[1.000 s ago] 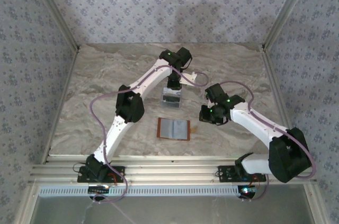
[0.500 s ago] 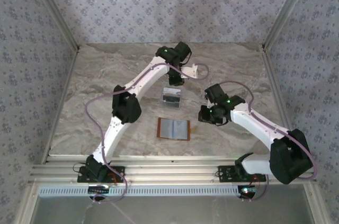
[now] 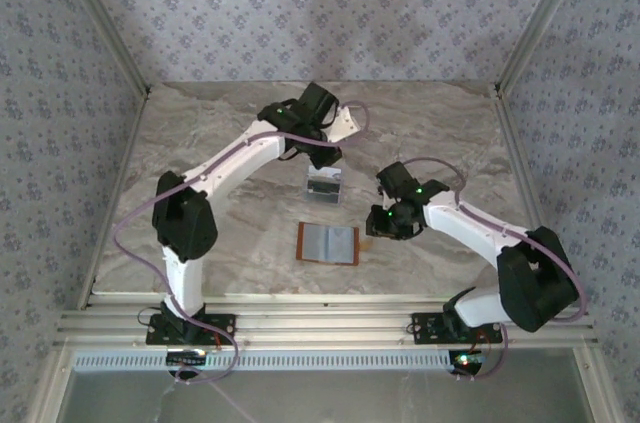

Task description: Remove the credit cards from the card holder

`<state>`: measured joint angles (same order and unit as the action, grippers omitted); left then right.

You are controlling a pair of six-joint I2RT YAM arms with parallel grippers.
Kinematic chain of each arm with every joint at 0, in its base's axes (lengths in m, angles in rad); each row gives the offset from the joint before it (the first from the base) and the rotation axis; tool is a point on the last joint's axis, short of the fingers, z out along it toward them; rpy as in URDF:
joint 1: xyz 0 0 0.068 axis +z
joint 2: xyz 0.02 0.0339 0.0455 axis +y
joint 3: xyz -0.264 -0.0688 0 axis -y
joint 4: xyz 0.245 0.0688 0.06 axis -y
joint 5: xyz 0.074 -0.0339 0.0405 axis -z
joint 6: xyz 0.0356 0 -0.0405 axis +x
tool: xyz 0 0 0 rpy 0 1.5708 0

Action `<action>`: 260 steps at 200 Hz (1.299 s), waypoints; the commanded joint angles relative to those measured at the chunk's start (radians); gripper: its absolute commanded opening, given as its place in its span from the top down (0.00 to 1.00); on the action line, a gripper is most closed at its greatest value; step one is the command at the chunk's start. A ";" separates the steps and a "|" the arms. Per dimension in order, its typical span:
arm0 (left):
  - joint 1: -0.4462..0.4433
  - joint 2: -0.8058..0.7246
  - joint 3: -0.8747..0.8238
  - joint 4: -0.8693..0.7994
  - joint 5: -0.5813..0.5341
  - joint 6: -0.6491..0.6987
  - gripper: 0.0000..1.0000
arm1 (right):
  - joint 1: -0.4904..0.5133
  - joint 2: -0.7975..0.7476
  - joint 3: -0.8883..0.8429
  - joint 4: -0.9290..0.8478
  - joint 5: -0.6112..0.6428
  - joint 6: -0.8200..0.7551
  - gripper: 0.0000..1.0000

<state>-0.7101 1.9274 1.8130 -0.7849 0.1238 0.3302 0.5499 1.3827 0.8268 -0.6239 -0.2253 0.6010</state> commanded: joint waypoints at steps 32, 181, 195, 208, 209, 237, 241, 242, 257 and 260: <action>0.016 -0.154 -0.208 0.207 0.049 -0.465 0.76 | 0.025 0.058 -0.017 0.019 -0.030 -0.008 0.72; -0.051 -0.404 -0.615 0.369 0.073 -0.952 0.69 | 0.121 0.063 -0.034 0.097 -0.045 0.106 0.93; -0.079 -0.378 -0.617 0.341 0.079 -0.971 0.70 | 0.128 0.062 -0.043 0.110 -0.039 0.119 0.93; -0.110 -0.362 -0.625 0.319 0.060 -0.993 0.70 | 0.130 0.062 -0.051 0.120 -0.036 0.127 0.93; -0.113 -0.360 -0.626 0.318 0.059 -0.995 0.70 | 0.130 0.061 -0.052 0.120 -0.037 0.128 0.93; -0.162 -0.323 -0.658 0.284 0.060 -1.088 0.70 | 0.130 0.061 -0.058 0.125 -0.033 0.132 0.93; -0.167 -0.317 -0.661 0.282 0.067 -1.103 0.70 | 0.130 0.061 -0.058 0.125 -0.032 0.132 0.92; -0.168 -0.316 -0.662 0.282 0.070 -1.107 0.70 | 0.131 0.061 -0.058 0.125 -0.033 0.132 0.92; -0.182 -0.291 -0.685 0.298 0.105 -1.150 0.70 | 0.130 0.061 -0.060 0.129 -0.036 0.134 0.92; -0.186 -0.287 -0.690 0.304 0.112 -1.156 0.70 | 0.130 0.061 -0.060 0.131 -0.035 0.135 0.92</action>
<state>-0.8738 1.6024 1.1530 -0.4530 0.1818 -0.7200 0.6750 1.4548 0.7795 -0.5014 -0.2520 0.7151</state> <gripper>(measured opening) 0.300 0.078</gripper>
